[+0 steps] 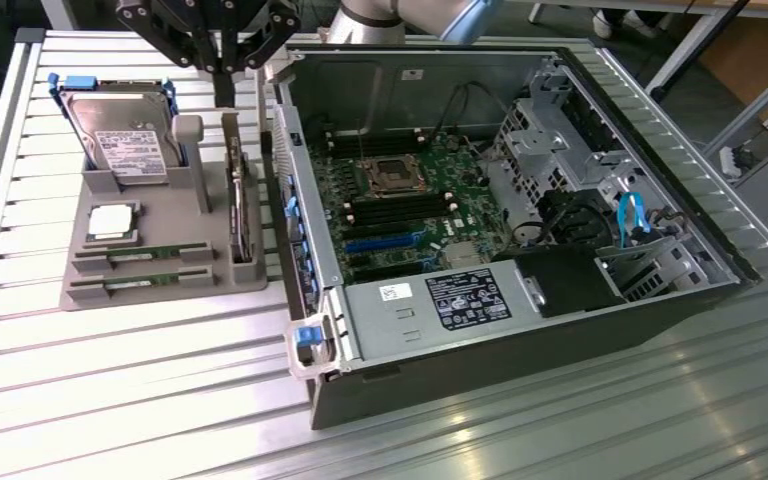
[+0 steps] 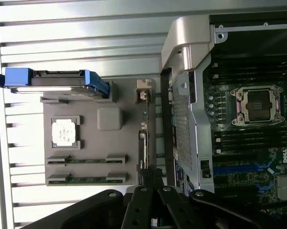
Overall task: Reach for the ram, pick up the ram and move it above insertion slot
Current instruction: 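Reach for the ram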
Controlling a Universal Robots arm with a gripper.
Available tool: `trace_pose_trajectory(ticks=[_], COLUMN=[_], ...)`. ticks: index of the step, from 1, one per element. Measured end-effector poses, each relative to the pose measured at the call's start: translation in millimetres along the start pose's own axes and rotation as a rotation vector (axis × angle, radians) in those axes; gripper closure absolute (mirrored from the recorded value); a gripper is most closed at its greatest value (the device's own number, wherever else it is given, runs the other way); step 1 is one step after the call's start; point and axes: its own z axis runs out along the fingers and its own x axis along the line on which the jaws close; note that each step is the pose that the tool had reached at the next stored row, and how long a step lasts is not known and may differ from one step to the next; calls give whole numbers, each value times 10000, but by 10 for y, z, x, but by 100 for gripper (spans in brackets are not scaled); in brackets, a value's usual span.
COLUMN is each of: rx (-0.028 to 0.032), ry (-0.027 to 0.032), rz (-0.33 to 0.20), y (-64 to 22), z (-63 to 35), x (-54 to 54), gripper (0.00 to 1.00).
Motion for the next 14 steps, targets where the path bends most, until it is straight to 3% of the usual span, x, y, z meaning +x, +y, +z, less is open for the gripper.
trace_pose_trajectory(ticks=[14], rx=[0], ry=[0], rz=[0], y=[-13], z=[-6], x=[194], gripper=[90])
